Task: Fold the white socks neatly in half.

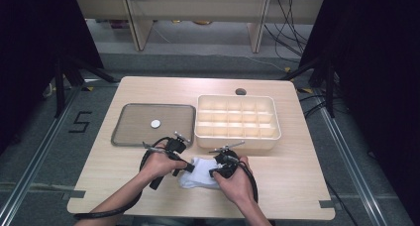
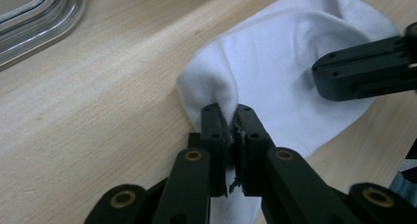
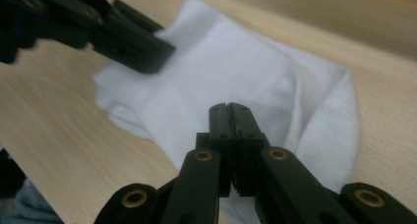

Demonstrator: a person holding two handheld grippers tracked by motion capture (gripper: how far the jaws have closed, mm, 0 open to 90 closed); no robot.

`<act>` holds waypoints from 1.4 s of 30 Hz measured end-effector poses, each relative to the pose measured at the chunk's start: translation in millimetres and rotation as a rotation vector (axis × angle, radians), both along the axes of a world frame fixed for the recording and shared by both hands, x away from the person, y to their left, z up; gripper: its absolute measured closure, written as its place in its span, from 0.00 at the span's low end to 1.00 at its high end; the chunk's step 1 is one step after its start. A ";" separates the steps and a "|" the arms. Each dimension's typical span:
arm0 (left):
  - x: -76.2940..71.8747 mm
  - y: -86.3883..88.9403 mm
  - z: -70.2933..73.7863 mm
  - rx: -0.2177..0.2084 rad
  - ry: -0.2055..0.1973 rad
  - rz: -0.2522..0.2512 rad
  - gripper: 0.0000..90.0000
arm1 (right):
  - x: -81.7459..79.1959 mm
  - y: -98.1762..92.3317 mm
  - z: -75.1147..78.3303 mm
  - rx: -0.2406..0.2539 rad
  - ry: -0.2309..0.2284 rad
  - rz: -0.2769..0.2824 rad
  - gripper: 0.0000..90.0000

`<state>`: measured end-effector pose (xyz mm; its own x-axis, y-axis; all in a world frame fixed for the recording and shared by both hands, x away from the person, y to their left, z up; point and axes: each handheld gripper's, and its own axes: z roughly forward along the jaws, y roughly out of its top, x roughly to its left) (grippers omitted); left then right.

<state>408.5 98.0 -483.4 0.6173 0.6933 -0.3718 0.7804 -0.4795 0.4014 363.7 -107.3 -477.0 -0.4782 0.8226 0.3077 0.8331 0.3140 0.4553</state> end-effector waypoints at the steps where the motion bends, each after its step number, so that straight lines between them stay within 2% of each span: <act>1: -0.1 0.1 0.2 0.001 0.000 -0.001 0.93 | -0.1 0.2 2.1 0.016 -0.010 0.004 1.00; 2: -0.2 0.1 0.6 0.003 0.000 -0.002 0.93 | -0.5 2.6 5.2 0.045 -0.020 0.003 1.00; 3: -0.2 -0.1 0.6 0.002 -0.002 -0.002 0.93 | 0.1 3.9 5.9 0.032 -0.022 0.006 1.00; 4: -0.1 -0.4 0.8 0.006 -0.003 -0.005 0.93 | 0.9 5.0 4.6 0.040 -0.021 0.016 1.00; 7: -0.4 -0.9 0.7 0.007 -0.004 -0.005 0.93 | 1.1 9.7 -1.3 0.032 0.016 0.010 1.00; 8: -0.5 -0.8 0.5 0.006 -0.003 -0.004 0.93 | 2.3 10.0 -5.1 0.029 0.012 0.020 1.00; 9: -0.5 -0.6 0.5 0.005 -0.003 -0.004 0.93 | 3.6 8.6 -11.3 0.003 -0.006 0.039 1.00; 10: -0.4 -0.3 0.6 0.006 -0.003 -0.005 0.93 | 1.9 12.0 -8.8 0.027 0.042 0.004 1.00; 11: -0.3 0.0 1.3 0.006 -0.003 -0.009 0.93 | 2.8 12.8 -11.9 0.025 0.041 -0.003 1.00; 12: -0.6 -0.2 1.7 -0.001 -0.003 -0.003 0.93 | 3.9 11.5 -12.7 0.035 0.028 0.026 1.00; 14: -0.7 0.3 4.2 -0.007 -0.003 -0.007 0.93 | 4.1 13.3 -11.7 0.012 0.057 -0.003 1.00; 17: -1.6 -0.4 10.0 -0.022 -0.009 -0.006 0.93 | 5.2 13.0 -12.4 0.014 0.035 0.029 1.00; 19: -2.2 -1.4 13.7 -0.035 -0.014 -0.011 0.93 | 5.0 13.6 -12.2 0.009 0.053 0.014 1.00; 21: -2.7 -2.7 16.8 -0.044 -0.011 -0.011 0.93 | 5.1 13.4 -13.0 0.023 0.051 0.012 1.00; 24: -3.6 -6.2 20.6 -0.081 0.004 -0.003 0.93 | 5.6 12.5 -14.2 0.017 0.044 0.010 1.00; 31: -3.4 -11.5 25.0 -0.124 0.028 -0.016 0.93 | 5.2 13.5 -14.3 0.031 0.048 0.002 1.00; 36: -4.0 -13.8 27.2 -0.130 0.030 -0.019 0.93 | 4.8 14.7 -14.4 0.042 0.057 -0.009 1.00; 37: -4.0 -14.0 27.4 -0.130 0.030 -0.020 0.93 | 6.4 13.8 -16.1 0.045 0.032 0.014 1.00; 39: -4.1 -14.0 27.6 -0.128 0.029 -0.018 0.93 | 6.3 14.8 -15.9 0.047 0.035 0.012 1.00; 41: -3.9 -12.6 27.8 -0.107 0.020 -0.020 0.93 | 5.9 15.5 -15.1 0.045 0.036 0.015 1.00; 42: -3.7 -11.9 27.1 -0.109 0.018 -0.018 0.93 | 6.5 14.2 -14.8 0.052 0.020 0.030 0.99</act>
